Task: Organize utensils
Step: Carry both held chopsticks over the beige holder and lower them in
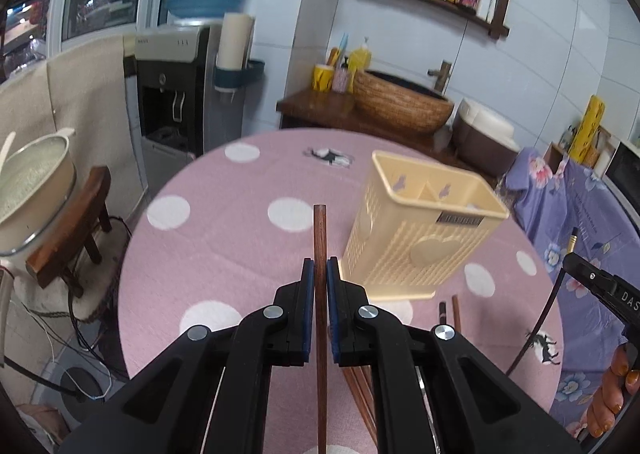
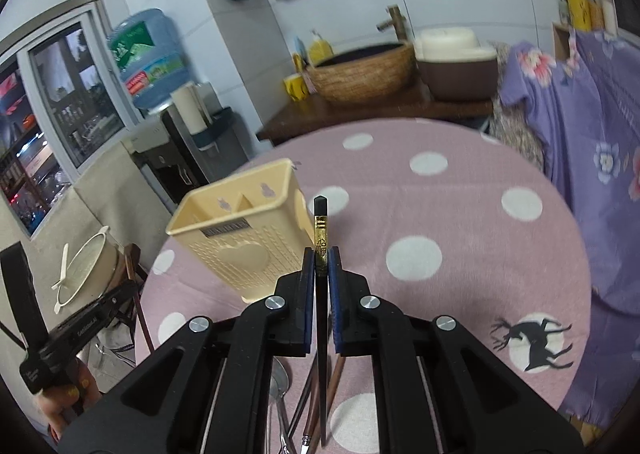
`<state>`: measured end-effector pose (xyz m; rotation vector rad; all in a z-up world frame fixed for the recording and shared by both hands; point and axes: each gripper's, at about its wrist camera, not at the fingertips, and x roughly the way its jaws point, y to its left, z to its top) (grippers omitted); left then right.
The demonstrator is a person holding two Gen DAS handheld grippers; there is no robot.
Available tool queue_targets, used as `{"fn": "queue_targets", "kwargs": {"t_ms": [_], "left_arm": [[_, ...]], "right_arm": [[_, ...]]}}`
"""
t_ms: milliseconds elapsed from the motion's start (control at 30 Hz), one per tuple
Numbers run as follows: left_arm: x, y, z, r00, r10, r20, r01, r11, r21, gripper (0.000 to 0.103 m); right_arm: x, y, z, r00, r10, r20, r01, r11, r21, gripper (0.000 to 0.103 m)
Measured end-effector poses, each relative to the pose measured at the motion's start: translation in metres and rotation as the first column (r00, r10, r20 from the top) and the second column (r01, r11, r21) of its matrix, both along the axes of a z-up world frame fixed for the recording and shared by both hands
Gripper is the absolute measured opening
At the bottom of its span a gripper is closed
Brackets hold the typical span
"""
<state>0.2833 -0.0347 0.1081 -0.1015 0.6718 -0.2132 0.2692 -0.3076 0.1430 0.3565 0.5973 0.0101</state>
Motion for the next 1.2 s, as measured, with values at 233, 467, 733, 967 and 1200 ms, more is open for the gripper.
{"fn": "queue_targets", "kwargs": {"t_ms": [233, 467, 733, 967, 1200], "left_arm": [[-0.006, 0.006, 0.016, 0.998, 0.019, 0.055, -0.019, 1.0, 0.005, 0.007], [-0.013, 0.01, 0.024, 0.997, 0.021, 0.079, -0.021, 1.0, 0.006, 0.007], [-0.014, 0.014, 0.04, 0.992, 0.035, 0.12, -0.035, 0.999, 0.005, 0.007], [-0.009, 0.011, 0.053, 0.988, 0.043, 0.148, -0.045, 0.999, 0.009, 0.007], [-0.003, 0.008, 0.087, 0.983, 0.032, 0.183, -0.031, 0.999, -0.008, 0.007]], "right_arm": [[-0.013, 0.006, 0.018, 0.999, 0.022, 0.042, -0.02, 0.999, -0.045, 0.008], [-0.018, 0.007, 0.026, 0.998, 0.033, 0.057, -0.029, 0.998, -0.058, 0.007], [-0.02, 0.008, 0.039, 0.996, 0.044, 0.079, -0.039, 0.997, -0.069, 0.007], [-0.014, 0.006, 0.049, 0.995, 0.048, 0.083, -0.041, 0.996, -0.084, 0.007], [-0.007, 0.003, 0.082, 0.991, 0.069, 0.117, -0.061, 0.996, -0.071, 0.007]]}}
